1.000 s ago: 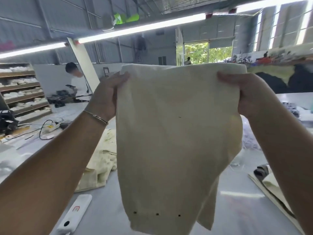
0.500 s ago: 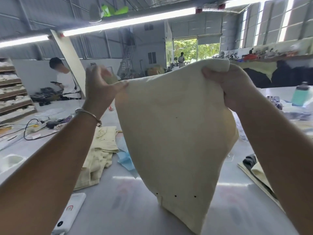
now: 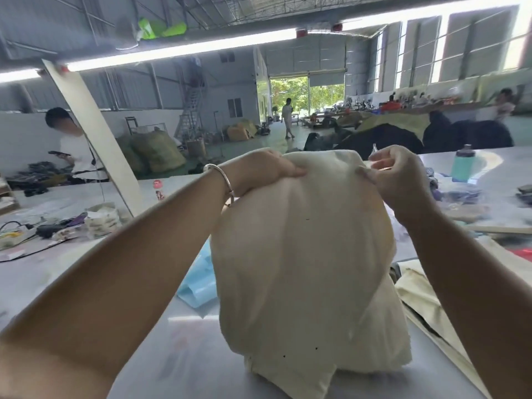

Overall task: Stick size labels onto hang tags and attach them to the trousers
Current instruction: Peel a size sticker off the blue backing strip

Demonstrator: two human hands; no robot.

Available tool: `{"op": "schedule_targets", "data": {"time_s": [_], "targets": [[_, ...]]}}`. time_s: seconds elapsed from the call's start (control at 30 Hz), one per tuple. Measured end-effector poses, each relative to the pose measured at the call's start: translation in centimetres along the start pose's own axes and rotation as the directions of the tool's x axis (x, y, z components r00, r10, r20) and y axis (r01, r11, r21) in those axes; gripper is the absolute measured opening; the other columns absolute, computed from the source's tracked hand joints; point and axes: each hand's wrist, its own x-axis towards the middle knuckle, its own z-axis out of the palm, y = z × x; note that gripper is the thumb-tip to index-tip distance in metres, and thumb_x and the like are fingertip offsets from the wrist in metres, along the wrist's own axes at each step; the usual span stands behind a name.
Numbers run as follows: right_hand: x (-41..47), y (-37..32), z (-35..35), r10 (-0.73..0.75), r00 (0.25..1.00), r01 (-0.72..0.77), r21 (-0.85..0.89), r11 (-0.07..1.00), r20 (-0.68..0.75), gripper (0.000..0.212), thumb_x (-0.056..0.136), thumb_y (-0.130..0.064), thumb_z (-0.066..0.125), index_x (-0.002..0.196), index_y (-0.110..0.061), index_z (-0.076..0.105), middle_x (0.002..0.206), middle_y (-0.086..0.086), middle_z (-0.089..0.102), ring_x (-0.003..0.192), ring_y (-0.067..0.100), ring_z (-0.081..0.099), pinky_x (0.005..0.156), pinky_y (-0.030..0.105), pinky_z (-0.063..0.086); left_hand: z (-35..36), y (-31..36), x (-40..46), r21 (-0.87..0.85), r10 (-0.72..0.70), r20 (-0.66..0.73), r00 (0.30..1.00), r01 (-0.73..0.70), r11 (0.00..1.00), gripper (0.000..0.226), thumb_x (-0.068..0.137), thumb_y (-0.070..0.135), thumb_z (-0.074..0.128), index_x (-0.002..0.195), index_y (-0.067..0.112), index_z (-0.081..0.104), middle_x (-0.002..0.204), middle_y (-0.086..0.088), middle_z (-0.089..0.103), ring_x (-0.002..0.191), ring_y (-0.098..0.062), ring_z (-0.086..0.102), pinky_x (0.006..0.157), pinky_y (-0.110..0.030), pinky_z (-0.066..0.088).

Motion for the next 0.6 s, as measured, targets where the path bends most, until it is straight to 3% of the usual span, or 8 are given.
{"op": "schedule_targets", "data": {"time_s": [0.07,0.17,0.27,0.37,0.43,0.5,0.6], "targets": [[-1.8,1.6,-0.1,-0.097,0.989,0.083,-0.120,0.989,-0.111,0.027,0.085,-0.030,0.067,0.108,-0.017,0.060,0.110,0.001,0.060,0.104,0.023,0.055,0.085,0.032,0.041,1.6,1.0,1.4,-0.174,0.037,-0.023,0.999,-0.040,0.984,0.022,0.092,0.025,0.064,0.099,0.004,0.069,0.084,-0.010,0.072,0.064,-0.019,0.070,0.058,-0.028,0.055],[-4.9,3.6,-0.1,-0.229,0.963,0.213,-0.118,0.970,-0.144,0.024,0.091,-0.031,0.061,0.113,-0.021,0.063,0.119,0.000,0.059,0.112,0.022,0.050,0.091,0.031,0.034,3.5,2.5,3.0,-0.416,0.107,-0.076,0.991,-0.129,0.900,0.028,0.094,0.026,0.062,0.109,0.003,0.067,0.096,-0.011,0.072,0.075,-0.017,0.072,0.063,-0.026,0.057],[-7.1,5.2,-0.1,-0.259,0.961,0.249,-0.106,0.963,-0.099,0.023,0.093,-0.026,0.059,0.113,-0.023,0.069,0.123,-0.004,0.061,0.115,0.019,0.049,0.099,0.036,0.036,3.1,2.6,3.5,-0.638,0.105,-0.205,0.973,-0.214,0.739,0.035,0.091,0.033,0.067,0.111,0.005,0.068,0.102,-0.011,0.073,0.084,-0.018,0.073,0.073,-0.028,0.059],[-7.9,6.5,0.4,-0.255,0.967,0.248,-0.155,0.956,-0.025,0.020,0.092,-0.024,0.061,0.108,-0.021,0.073,0.122,-0.002,0.064,0.114,0.024,0.053,0.099,0.040,0.040,0.8,-0.4,2.7,-0.782,0.107,-0.191,0.976,-0.217,0.585,0.049,0.092,0.040,0.063,0.126,0.005,0.062,0.124,-0.014,0.066,0.113,-0.026,0.065,0.097,-0.038,0.052],[-8.7,7.6,1.4,-0.243,0.968,0.251,-0.202,0.947,0.064,0.018,0.090,-0.024,0.065,0.105,-0.023,0.074,0.119,-0.003,0.066,0.112,0.026,0.057,0.097,0.043,0.042,-0.5,-4.7,1.4,-0.801,0.095,-0.201,0.975,-0.219,0.558,0.045,0.097,0.042,0.053,0.125,0.009,0.064,0.120,-0.012,0.068,0.109,-0.023,0.066,0.090,-0.034,0.055],[-10.3,9.4,3.0,-0.244,0.956,0.280,-0.266,0.923,0.160,0.014,0.088,-0.025,0.068,0.099,-0.026,0.075,0.114,-0.004,0.069,0.104,0.027,0.060,0.092,0.042,0.046,-0.9,-10.5,-0.3,-0.820,0.006,-0.225,0.974,-0.193,0.539,0.042,0.099,0.042,0.049,0.118,0.012,0.070,0.115,-0.009,0.071,0.104,-0.020,0.069,0.081,-0.031,0.058],[-13.5,14.1,6.1,-0.248,0.903,0.391,-0.435,0.811,0.350,0.015,0.085,-0.025,0.065,0.096,-0.028,0.075,0.108,-0.002,0.071,0.096,0.030,0.065,0.083,0.044,0.051,0.7,-21.9,-2.8,-0.804,-0.299,-0.220,0.928,0.001,0.595,0.045,0.091,0.043,0.062,0.123,0.012,0.067,0.122,-0.011,0.068,0.110,-0.025,0.066,0.089,-0.037,0.056]]}}
